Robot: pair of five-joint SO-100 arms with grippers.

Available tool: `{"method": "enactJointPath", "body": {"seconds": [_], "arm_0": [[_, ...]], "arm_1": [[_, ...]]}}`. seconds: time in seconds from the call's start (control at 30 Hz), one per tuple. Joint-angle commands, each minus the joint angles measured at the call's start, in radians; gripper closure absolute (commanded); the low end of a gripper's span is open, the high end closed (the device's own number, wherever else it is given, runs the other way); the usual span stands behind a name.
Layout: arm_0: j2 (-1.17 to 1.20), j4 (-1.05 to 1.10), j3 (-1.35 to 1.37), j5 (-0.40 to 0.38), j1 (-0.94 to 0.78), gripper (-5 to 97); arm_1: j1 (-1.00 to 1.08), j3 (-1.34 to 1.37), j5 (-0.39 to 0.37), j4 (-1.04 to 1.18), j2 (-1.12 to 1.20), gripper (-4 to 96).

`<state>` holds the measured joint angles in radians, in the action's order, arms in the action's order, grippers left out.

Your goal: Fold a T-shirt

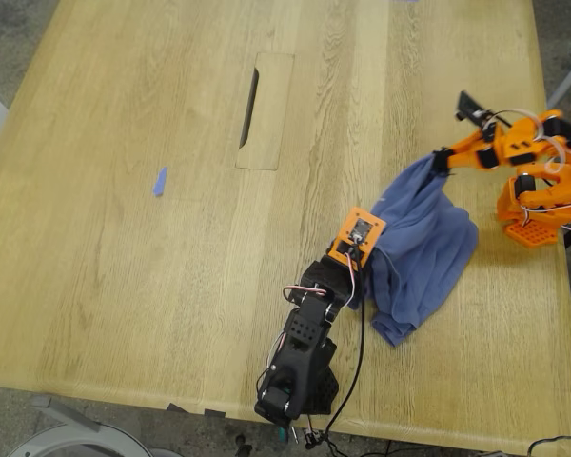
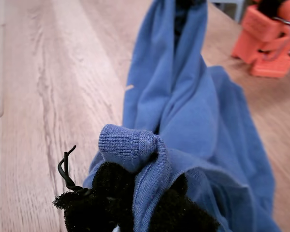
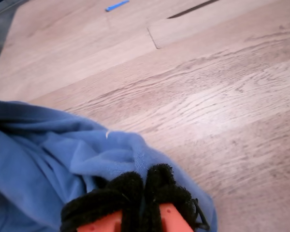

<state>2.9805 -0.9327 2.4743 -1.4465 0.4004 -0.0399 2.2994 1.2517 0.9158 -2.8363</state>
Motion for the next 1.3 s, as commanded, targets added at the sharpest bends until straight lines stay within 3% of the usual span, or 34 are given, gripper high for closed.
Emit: {"method": "enactJointPath", "body": {"seconds": [0.0, 0.33, 0.57, 0.8, 1.0, 1.27], "arm_0": [[0.028, 0.141, 0.064, 0.0, -0.069, 92], [-0.112, 0.439, 0.201, 0.002, -0.328, 92], [-0.471, 0.807, 0.175, 0.002, -0.479, 92], [-0.89, 1.103, -0.046, 0.0, -0.58, 92], [-1.124, 1.203, -0.249, 0.0, -0.652, 92], [-1.239, 1.212, -0.351, 0.0, -0.721, 92]], "arm_1": [[0.028, 0.077, 0.011, -0.141, 0.012, 91.3], [0.196, 0.13, 0.025, -0.581, 0.321, 91.3], [0.275, 0.061, 0.028, -0.808, 0.572, 91.3], [0.318, -0.118, 0.037, -1.034, 0.884, 91.3], [0.356, -0.222, 0.038, -1.154, 1.06, 91.3], [0.413, -0.295, 0.055, -1.267, 1.204, 91.3]]}}
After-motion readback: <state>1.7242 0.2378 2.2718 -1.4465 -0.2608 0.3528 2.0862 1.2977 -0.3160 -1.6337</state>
